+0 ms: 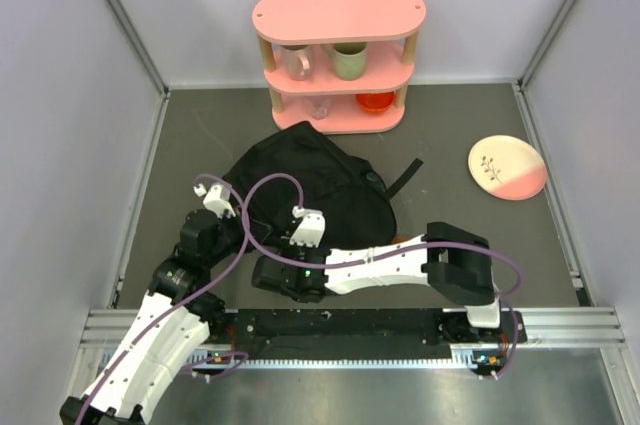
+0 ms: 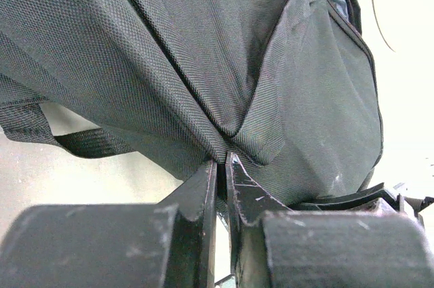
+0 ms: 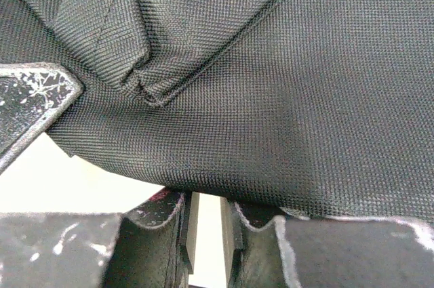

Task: Pack the student bag
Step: Zip the student bag at the center of the board.

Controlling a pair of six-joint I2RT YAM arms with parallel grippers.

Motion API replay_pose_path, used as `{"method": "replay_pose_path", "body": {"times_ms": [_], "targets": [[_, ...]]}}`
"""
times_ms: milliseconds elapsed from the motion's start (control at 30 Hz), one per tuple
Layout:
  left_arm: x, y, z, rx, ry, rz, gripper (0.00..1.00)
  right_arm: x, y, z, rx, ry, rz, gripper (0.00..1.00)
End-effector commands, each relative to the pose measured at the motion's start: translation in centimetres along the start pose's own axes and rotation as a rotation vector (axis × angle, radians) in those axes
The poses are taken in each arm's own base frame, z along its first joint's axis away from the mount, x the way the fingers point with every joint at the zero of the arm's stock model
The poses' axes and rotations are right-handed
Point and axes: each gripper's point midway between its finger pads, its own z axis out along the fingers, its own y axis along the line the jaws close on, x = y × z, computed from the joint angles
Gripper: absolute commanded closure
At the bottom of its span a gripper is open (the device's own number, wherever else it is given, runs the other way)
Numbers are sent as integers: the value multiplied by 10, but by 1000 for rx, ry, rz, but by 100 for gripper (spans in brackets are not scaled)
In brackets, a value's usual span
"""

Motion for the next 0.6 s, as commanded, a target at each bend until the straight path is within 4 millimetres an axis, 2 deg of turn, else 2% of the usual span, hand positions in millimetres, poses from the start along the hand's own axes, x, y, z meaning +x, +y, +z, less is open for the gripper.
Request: {"method": "replay_pose_path", "body": {"times_ms": [0,100,133,167,300,367,400,433,467,500,533,567], "targets": [[-21,-36,-11,142,-58,30,100,-20,8,16,16,-64,42,84],[-22,-36,-11,143,-59,30,100,-19,6,19,24,-62,40,86],[-21,-36,-11,140,-58,30,100,-18,4,19,27,-61,32,95],[-21,-36,-11,140,-58,30,100,-19,4,19,26,-63,29,100],[-21,-31,-10,121,-64,31,100,-18,-1,17,26,-42,-12,100],[-22,-28,-9,103,-68,29,100,-21,-1,9,6,-27,-46,100],[-21,-26,-9,95,-69,27,100,-17,-10,7,8,-9,-65,100],[-21,-24,-9,89,-74,25,100,-25,-8,-5,-25,3,-55,100],[-20,-20,-8,70,-77,24,100,-24,0,-10,-85,23,-57,100],[-20,-18,-7,62,-80,20,100,-13,-20,-8,-83,48,-92,100],[-20,-16,-7,57,-82,15,100,-24,-16,-22,-143,53,-57,100],[-19,-12,-5,40,-88,10,100,-19,-18,-27,-178,83,-75,100]]}}
